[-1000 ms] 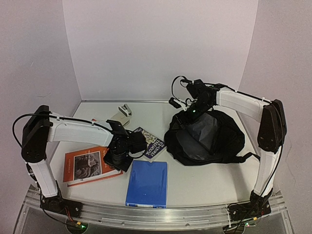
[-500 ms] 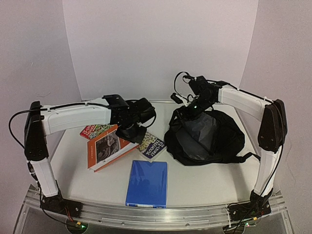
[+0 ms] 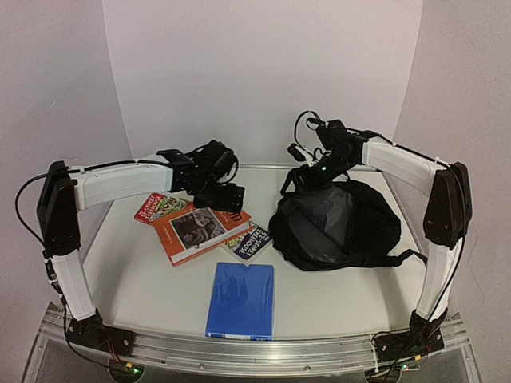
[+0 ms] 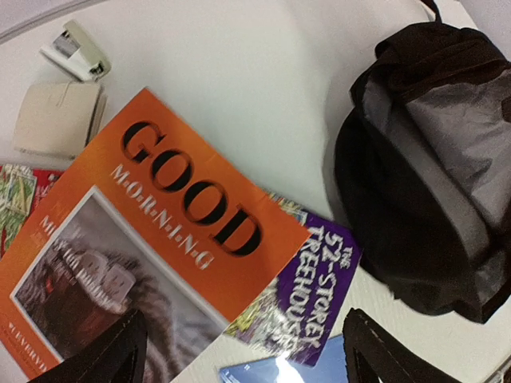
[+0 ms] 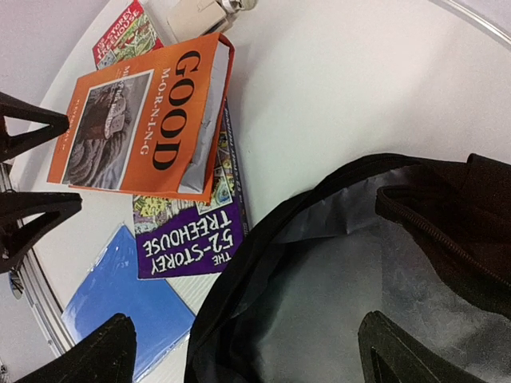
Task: Pack the student bag
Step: Pick up the book from the center of the board.
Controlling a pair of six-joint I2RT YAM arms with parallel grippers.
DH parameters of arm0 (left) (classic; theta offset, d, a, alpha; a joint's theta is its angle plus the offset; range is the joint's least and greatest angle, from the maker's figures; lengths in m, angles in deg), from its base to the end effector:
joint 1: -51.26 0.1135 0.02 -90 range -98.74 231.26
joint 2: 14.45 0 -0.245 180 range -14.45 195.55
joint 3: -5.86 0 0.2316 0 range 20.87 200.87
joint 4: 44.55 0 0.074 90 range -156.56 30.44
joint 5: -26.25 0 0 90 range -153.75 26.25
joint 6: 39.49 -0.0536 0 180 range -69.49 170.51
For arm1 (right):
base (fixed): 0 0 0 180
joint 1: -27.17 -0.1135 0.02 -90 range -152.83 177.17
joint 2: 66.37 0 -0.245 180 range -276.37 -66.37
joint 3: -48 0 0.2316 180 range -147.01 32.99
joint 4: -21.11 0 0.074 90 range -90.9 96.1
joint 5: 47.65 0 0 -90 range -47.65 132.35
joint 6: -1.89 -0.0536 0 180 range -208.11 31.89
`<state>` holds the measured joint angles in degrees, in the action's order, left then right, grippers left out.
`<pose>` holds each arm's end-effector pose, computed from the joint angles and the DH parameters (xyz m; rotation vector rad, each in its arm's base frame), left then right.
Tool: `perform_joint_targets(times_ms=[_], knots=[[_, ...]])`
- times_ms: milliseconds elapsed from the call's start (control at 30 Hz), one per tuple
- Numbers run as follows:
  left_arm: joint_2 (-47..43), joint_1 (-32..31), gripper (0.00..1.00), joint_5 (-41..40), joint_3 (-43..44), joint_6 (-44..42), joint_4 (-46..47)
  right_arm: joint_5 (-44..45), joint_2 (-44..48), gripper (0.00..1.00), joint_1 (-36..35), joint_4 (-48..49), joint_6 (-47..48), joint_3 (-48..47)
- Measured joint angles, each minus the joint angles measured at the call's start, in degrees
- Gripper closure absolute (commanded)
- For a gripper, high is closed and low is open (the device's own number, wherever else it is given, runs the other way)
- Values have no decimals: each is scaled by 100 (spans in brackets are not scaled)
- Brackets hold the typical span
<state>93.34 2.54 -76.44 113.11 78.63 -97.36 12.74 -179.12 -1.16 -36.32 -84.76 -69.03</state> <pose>0.2740 -0.2942 0.2433 0.3553 2.4683 -0.2958 0.3554 0.2217 0.2602 -0.8951 2.3475 0.8261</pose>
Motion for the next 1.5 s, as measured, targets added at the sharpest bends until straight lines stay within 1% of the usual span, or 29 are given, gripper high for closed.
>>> perform_joint_targets(times_ms=[200, 367, 533, 767, 1000, 1233, 1333, 1500], knots=[[-1505, 470, 1, 245, -1743, 587, 549, 26, -35, 8, -367, 294, -103, -45], [-2590, 804, 0, 432, -3115, 1300, 992, 155, -468, 14, -762, 445, -137, -559], [-3130, 1200, 0, 655, -4123, 1944, 1335, 294, -1042, 21, -1029, 580, -181, -1054], [-3532, 1575, 0, 1019, -5143, 2655, 1967, 468, -1884, 25, -1174, 679, -210, -1551], [-3777, 2011, 0, 1439, -6029, 3102, 2735, 806, -2462, 34, -1195, 728, -182, -1681], [-3797, 2461, 0, 1851, -6179, 3171, 3246, 1189, -2672, 37, -1188, 859, -126, -1939], [-3746, 2720, 0, 2121, -6293, 3127, 3723, 1247, -2757, 37, -1160, 899, -122, -2044], [-3201, 2989, 0, 2518, -6362, 3008, 4426, 1284, -2869, 37, -1078, 990, -104, -2161]])
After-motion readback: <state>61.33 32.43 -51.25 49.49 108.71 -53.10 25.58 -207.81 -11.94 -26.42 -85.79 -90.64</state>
